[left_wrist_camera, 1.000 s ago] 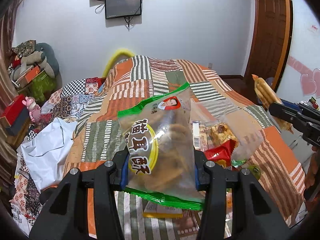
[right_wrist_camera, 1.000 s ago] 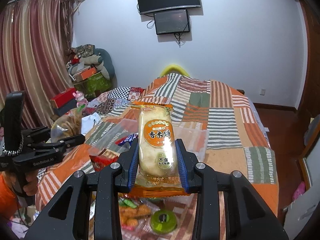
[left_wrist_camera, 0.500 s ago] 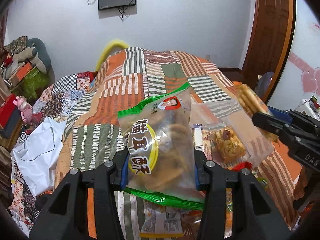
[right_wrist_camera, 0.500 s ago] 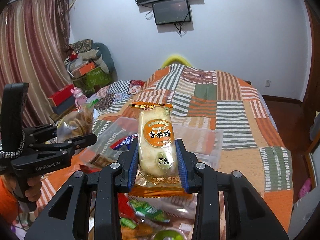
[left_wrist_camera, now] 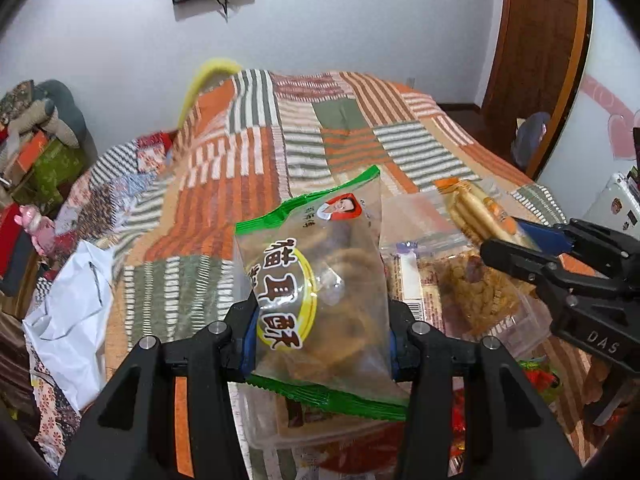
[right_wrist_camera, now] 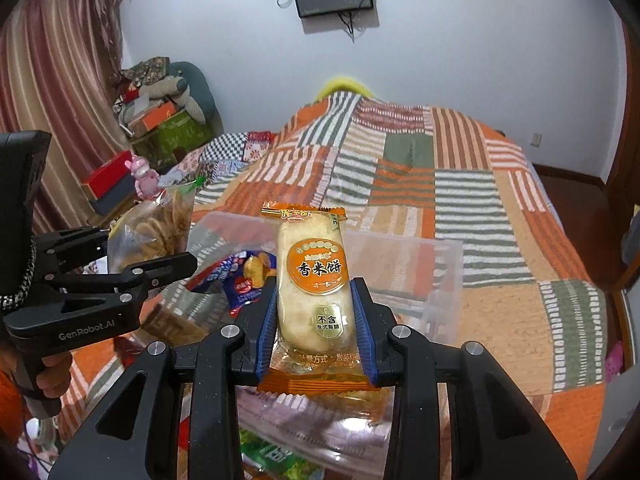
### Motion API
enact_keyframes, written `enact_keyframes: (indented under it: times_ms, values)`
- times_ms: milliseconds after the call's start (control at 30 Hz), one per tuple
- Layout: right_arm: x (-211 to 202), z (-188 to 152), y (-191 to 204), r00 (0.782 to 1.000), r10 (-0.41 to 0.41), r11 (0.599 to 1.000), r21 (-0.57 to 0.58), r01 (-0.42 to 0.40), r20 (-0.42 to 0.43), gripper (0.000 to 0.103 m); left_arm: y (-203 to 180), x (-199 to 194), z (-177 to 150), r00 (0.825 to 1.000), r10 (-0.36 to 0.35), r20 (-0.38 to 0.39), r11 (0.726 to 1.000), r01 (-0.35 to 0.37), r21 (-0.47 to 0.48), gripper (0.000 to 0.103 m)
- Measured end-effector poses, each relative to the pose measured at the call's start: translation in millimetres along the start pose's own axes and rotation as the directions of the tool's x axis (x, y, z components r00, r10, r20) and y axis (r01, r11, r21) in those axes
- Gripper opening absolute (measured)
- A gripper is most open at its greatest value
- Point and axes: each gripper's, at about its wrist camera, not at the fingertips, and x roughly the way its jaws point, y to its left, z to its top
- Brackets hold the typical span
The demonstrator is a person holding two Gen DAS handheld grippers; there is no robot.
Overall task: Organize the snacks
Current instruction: 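Release the green-trimmed bag into the box with the left tool while the right tool releases the cake pack, then grasp the tall cracker roll pack with the left tool while the right tool grasps the green jelly cup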
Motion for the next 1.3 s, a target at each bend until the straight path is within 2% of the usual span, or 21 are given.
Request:
enact_keyframes:
  times_ms: [67, 133, 267, 367, 533, 633, 767, 1300]
  values:
    - [7, -1, -4, 0.999, 0.019, 1.0, 0.025, -0.019, -0.03, 0.032, 1, 8, 2, 1.0, -0.005, -0.027, 1.0, 0.005, -0.005, 0.047]
    - [13, -3, -6, 0.999, 0.005, 1.0, 0.026, -0.004, -0.053, 0.032, 3, 14, 1, 0.999, -0.003, -0.044, 1.0, 0.003, -0.008, 0.047]
    - [18, -4, -6, 0.998, -0.019, 1.0, 0.008, 0.02, -0.064, 0.032, 7, 20, -1, 0.998, 0.013, -0.058, 1.0, -0.014, -0.007, 0.048]
    - [20, -4, -3, 0.997, -0.008, 1.0, 0.008, 0.009, -0.08, 0.032, 9, 23, -4, 0.997, 0.021, -0.069, 1.0, -0.022, -0.008, 0.05]
    - [24, -6, 0, 0.995, -0.014, 1.0, -0.007, 0.014, -0.102, 0.032, 8, 15, -7, 0.999, 0.023, -0.034, 1.0, -0.023, 0.001, 0.066]
    - [22, -7, 3, 0.994, -0.007, 1.0, -0.016, 0.005, -0.112, 0.032, 7, 6, -8, 0.999, 0.037, -0.004, 0.999, -0.037, 0.012, 0.069]
    - [13, -6, 4, 0.995, 0.0, 1.0, -0.019, -0.002, -0.096, 0.037, 7, -7, -10, 1.0, 0.028, 0.013, 1.0, -0.029, 0.008, 0.07]
    - [-67, -15, 25, 1.0, -0.012, 0.997, -0.082, 0.014, 0.028, 0.038, 3, -89, -48, 0.994, 0.024, 0.103, 1.0, -0.022, -0.019, 0.074]
